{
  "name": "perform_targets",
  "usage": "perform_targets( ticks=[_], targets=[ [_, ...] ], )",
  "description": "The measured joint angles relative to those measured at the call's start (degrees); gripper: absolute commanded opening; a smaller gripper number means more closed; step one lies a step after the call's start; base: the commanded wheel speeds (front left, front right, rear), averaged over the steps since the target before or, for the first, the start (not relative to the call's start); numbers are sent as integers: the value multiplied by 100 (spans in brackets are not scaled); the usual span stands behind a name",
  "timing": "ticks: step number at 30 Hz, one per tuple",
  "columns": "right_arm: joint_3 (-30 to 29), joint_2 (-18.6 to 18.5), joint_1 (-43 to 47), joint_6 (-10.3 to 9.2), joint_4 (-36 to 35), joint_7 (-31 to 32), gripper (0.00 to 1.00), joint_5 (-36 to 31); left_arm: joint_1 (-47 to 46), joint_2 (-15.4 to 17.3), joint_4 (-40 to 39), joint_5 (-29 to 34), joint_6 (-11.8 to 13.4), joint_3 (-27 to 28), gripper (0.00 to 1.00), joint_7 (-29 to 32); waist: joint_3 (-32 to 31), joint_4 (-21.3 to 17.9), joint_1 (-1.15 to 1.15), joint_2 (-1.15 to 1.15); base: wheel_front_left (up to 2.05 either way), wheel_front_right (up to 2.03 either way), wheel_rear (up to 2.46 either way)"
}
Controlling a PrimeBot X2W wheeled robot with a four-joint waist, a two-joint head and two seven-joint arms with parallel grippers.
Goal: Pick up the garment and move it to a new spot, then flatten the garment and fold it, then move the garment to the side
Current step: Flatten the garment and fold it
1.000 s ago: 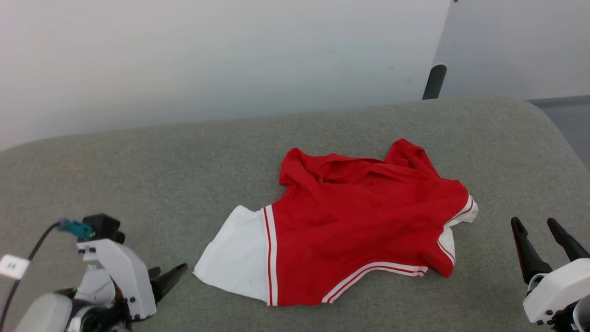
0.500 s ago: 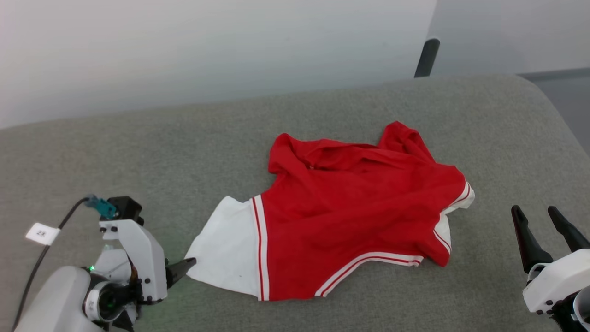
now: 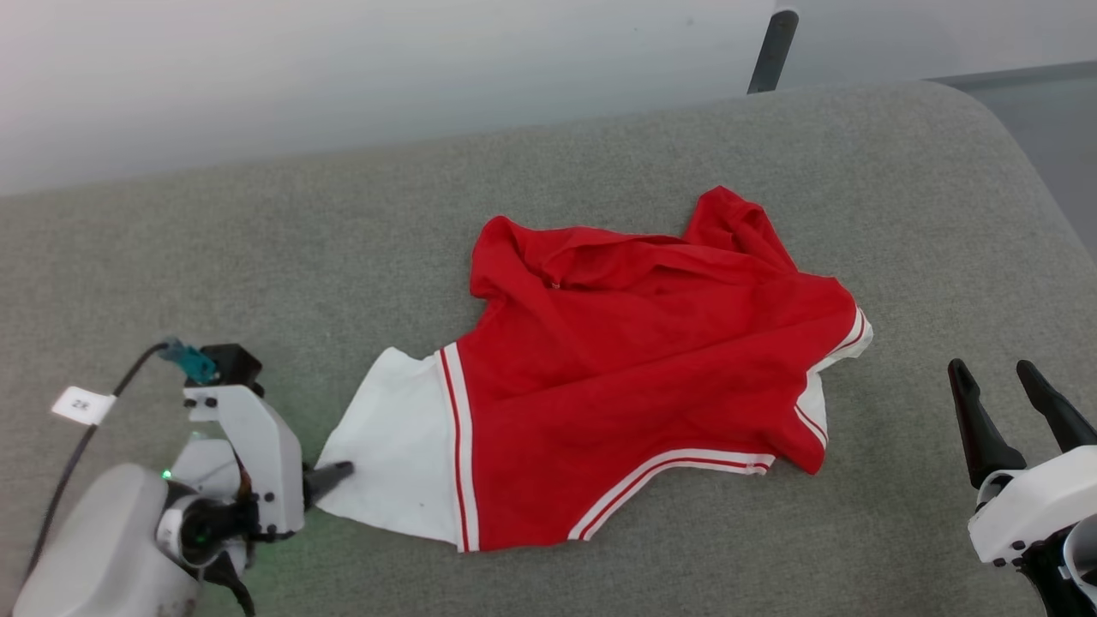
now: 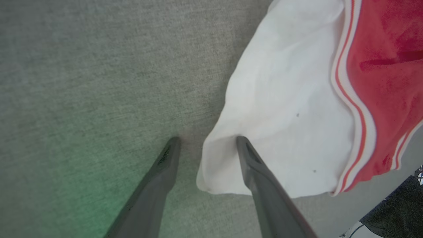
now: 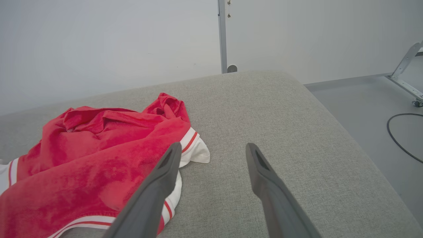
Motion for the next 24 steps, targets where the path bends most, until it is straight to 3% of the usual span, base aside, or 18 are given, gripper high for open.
perform_targets(
  ticks=[1, 13, 24],
  targets=[
    [0, 1, -4, 0, 0, 0, 100, 0, -37, -3, 48, 0, -19, -13, 0, -4, 20, -8, 0, 0, 0, 0, 0],
    [47, -111, -3, 0, -41, -75, 100, -2, -253, -3, 492, -83, -135, 26, 0, -265, -6, 134, 0, 0, 0, 0, 0],
    [192, -242, 123, 0, -73, -81, 100, -32, -104, 339, 653, -141, -92, 223, 0, -489, -316, 349, 0, 0, 0, 0, 0]
  ],
)
